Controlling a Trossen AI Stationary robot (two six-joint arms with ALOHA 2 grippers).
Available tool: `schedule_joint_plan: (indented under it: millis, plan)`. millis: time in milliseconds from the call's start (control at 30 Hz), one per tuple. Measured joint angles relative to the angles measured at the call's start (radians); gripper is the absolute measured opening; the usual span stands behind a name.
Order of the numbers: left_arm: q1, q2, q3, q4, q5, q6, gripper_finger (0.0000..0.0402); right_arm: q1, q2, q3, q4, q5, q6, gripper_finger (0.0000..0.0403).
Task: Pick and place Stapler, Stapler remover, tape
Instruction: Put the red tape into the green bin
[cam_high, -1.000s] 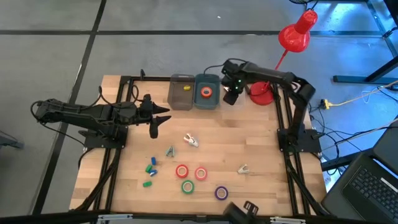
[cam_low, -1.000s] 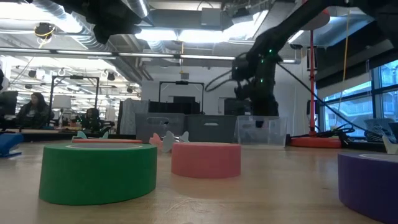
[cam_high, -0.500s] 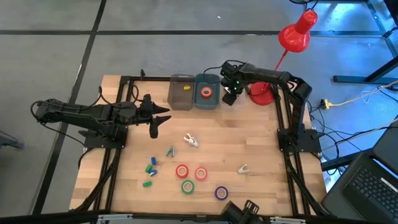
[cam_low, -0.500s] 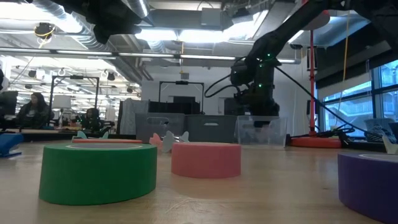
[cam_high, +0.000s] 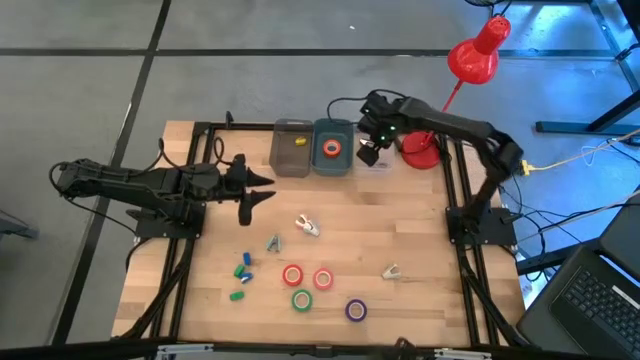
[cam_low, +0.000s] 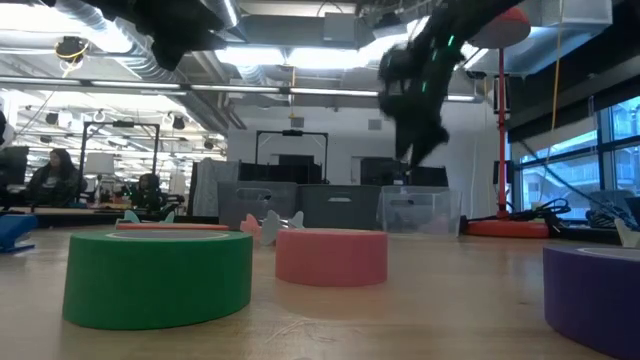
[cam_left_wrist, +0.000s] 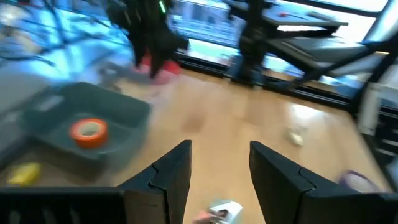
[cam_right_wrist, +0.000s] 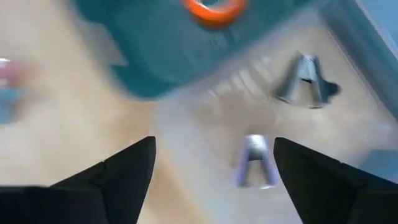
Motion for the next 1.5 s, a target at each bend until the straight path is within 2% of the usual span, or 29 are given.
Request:
schedule_joint_plan:
  millis: [133, 233, 367, 500, 667, 833, 1067, 1500]
  plan:
    - [-0.022, 0.003, 0.001, -0.044, 0.146, -0.101, 0.0152, 0.075, -0.17, 0.0, -0.04, -0.007, 0.053, 0.0323]
    - [-0.076, 0.037, 0.001, -0.126, 0.202, -0.171, 0.0152, 0.133, -0.287, 0.0, -0.054, 0.027, 0.103, 0.0323]
    - [-0.16, 0.153, 0.001, -0.156, 0.263, -0.167, 0.0145, 0.195, -0.402, 0.0, -0.054, 0.158, 0.161, 0.0323]
    - [-0.207, 0.295, 0.001, -0.075, 0.306, -0.099, 0.014, 0.222, -0.473, 0.0, -0.054, 0.292, 0.197, 0.0323]
    - [-0.212, 0.472, 0.049, 0.021, 0.31, -0.026, 0.0139, 0.225, -0.496, 0.0, -0.055, 0.35, 0.2, 0.0323]
    - [-0.212, 0.634, 0.134, -0.011, 0.363, 0.054, 0.0139, 0.225, -0.487, 0.0, -0.049, 0.353, 0.199, 0.0323]
    - [-0.218, 0.786, 0.196, -0.015, 0.447, 0.061, 0.0139, 0.225, -0.484, 0.0, -0.051, 0.354, 0.196, 0.0323]
    - [-0.263, 0.953, 0.209, 0.027, 0.32, 0.114, 0.0139, 0.225, -0.483, 0.0, -0.048, 0.353, 0.197, 0.0323]
